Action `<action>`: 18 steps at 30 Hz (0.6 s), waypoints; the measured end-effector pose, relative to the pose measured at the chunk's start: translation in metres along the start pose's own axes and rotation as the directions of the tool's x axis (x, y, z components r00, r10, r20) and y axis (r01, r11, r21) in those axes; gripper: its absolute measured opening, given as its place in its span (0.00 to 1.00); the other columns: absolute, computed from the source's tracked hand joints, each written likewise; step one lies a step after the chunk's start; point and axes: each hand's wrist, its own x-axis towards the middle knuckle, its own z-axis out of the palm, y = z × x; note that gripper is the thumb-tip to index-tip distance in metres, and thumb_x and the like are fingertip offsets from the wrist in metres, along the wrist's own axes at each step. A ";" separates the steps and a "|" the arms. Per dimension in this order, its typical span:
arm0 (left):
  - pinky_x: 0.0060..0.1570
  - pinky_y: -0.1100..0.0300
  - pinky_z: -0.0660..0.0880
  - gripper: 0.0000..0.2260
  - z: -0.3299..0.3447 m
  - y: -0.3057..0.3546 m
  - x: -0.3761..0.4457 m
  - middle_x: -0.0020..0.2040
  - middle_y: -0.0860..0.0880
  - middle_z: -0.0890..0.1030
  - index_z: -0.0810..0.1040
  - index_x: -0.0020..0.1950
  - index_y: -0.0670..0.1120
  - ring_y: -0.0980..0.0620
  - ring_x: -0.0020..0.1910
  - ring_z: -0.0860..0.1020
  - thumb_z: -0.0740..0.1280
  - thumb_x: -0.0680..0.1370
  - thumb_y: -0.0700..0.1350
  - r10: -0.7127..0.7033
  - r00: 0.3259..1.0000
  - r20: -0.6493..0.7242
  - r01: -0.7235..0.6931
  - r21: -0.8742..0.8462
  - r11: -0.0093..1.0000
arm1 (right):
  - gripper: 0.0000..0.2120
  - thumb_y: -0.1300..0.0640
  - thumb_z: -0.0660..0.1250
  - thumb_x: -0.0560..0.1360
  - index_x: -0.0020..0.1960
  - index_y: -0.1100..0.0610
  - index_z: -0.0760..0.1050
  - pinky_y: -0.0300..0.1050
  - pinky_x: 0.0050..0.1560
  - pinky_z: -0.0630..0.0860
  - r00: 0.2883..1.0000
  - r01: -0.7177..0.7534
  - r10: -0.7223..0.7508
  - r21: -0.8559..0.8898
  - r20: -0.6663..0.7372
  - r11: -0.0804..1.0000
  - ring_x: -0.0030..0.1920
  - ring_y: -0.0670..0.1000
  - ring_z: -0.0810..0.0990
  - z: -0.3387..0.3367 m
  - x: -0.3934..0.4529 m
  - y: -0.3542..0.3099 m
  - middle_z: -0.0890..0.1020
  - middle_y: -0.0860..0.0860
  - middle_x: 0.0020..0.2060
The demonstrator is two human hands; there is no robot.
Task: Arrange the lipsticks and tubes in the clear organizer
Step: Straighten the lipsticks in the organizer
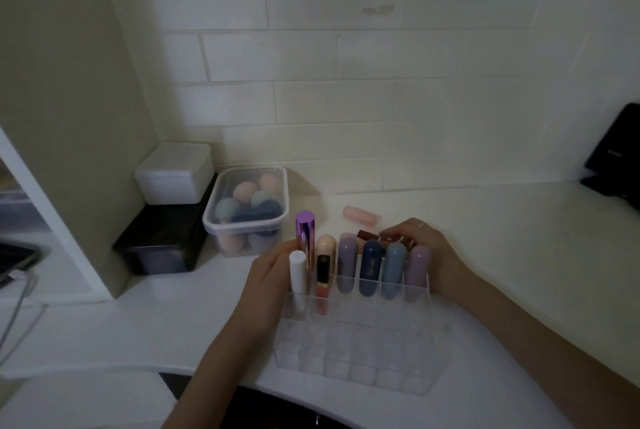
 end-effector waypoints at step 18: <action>0.32 0.70 0.68 0.14 -0.001 -0.009 -0.002 0.32 0.47 0.73 0.70 0.33 0.42 0.59 0.30 0.70 0.58 0.79 0.35 0.111 0.994 -0.005 -0.112 -0.020 0.994 | 0.11 0.71 0.70 0.68 0.43 0.57 0.77 0.32 0.45 0.76 0.925 0.378 -0.369 0.117 -0.093 0.919 0.41 0.43 0.82 -0.023 -0.071 -0.096 0.83 0.48 0.38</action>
